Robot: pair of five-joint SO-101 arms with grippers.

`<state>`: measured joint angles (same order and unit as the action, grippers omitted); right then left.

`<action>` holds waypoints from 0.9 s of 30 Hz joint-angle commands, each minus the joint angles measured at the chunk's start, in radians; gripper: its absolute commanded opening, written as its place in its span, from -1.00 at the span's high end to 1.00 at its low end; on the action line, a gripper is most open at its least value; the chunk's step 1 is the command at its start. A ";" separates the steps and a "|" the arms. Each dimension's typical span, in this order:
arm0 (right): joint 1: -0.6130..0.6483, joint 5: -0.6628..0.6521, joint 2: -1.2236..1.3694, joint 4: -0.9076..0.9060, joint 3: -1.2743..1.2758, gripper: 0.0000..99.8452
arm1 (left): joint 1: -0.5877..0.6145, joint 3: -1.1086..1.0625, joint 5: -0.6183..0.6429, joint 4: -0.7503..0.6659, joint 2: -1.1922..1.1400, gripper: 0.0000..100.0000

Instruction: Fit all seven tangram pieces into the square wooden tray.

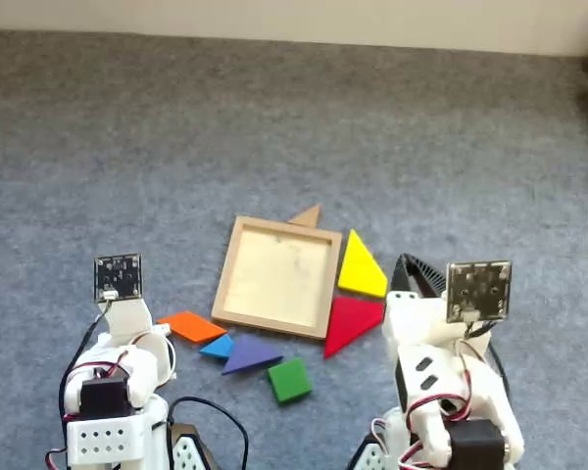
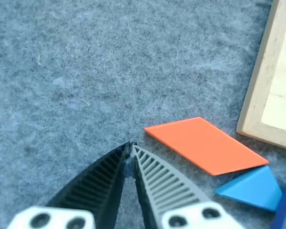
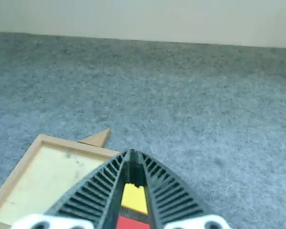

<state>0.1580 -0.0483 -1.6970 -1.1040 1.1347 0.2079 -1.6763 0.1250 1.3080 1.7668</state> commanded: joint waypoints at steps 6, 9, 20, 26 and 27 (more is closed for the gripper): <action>0.015 0.014 0.607 -0.150 -0.435 0.99 | -0.012 -0.019 -0.009 0.005 0.053 0.99; 0.015 0.011 0.760 -0.148 -0.507 0.99 | -0.012 -0.019 -0.009 0.005 0.053 0.99; 0.016 0.005 1.213 -0.061 -0.572 0.98 | -0.012 -0.019 -0.009 0.005 0.053 0.99; 0.019 -0.052 1.360 0.015 -0.602 0.98 | -0.012 -0.019 -0.009 0.005 0.053 0.99; 0.028 -0.114 1.377 0.015 -0.624 0.98 | -0.012 -0.019 -0.009 0.005 0.053 0.99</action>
<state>0.1642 -0.0606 -0.3376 -1.1193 0.6176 0.2079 -1.6763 0.1250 1.3080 1.7668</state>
